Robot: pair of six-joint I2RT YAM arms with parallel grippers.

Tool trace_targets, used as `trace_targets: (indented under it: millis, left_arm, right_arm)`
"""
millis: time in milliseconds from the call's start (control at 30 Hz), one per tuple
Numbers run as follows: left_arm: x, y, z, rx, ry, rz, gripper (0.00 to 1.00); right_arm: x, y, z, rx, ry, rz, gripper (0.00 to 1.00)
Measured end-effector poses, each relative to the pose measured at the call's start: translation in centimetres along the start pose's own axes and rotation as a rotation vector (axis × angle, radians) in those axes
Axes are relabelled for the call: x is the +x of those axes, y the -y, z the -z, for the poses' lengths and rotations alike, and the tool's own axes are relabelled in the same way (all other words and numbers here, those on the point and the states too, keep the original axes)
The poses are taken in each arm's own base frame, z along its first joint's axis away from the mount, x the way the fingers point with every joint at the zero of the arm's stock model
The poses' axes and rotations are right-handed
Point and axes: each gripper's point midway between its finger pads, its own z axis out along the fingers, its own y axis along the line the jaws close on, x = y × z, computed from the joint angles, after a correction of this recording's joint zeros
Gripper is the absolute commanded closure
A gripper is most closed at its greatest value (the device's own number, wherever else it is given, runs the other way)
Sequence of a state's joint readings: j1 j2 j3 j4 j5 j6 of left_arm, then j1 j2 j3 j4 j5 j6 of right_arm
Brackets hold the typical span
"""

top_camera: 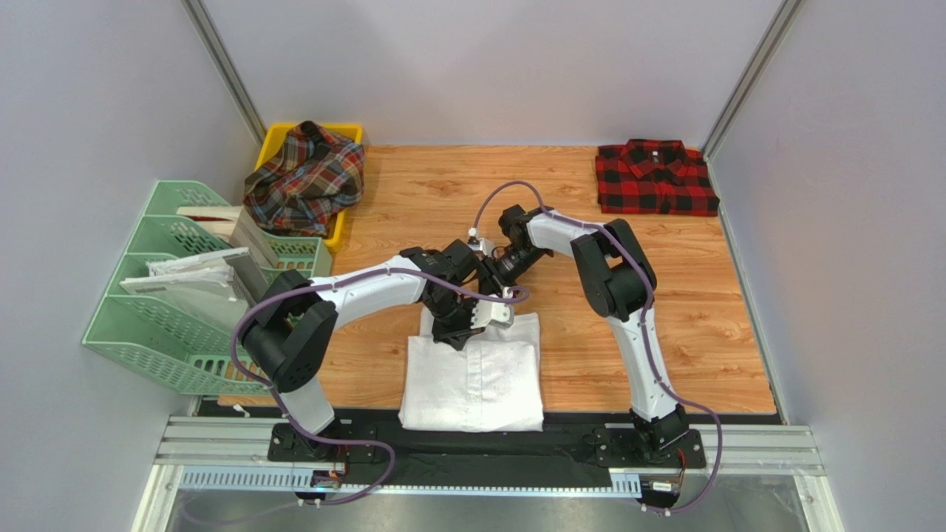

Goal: Fold and stack the long sleeve shirts
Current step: Fold the shirt

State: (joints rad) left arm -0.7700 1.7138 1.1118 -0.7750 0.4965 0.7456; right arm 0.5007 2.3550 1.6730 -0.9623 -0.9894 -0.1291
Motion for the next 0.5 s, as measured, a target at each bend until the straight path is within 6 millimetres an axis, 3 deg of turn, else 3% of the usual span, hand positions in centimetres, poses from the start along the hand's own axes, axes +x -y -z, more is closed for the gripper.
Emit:
trace_targets:
  millis: [167,333,500]
  left_arm:
    - [-1.2,-1.4,1.9,-0.035,0.034,0.01,1.0]
    - [-2.6,-4.5,4.1,-0.11,0.081,0.018,1.0]
    - [-2.6,-7.1,4.5,-0.164,0.098,0.025,1.0]
  right_arm:
    - [0.1,0.0,0.0,0.0,-0.003,0.015,0.75]
    - [0.2,0.0,0.0,-0.004,-0.007,0.031,0.76]
    - [0.5,-0.1,0.0,-0.017,-0.013,0.033,0.76]
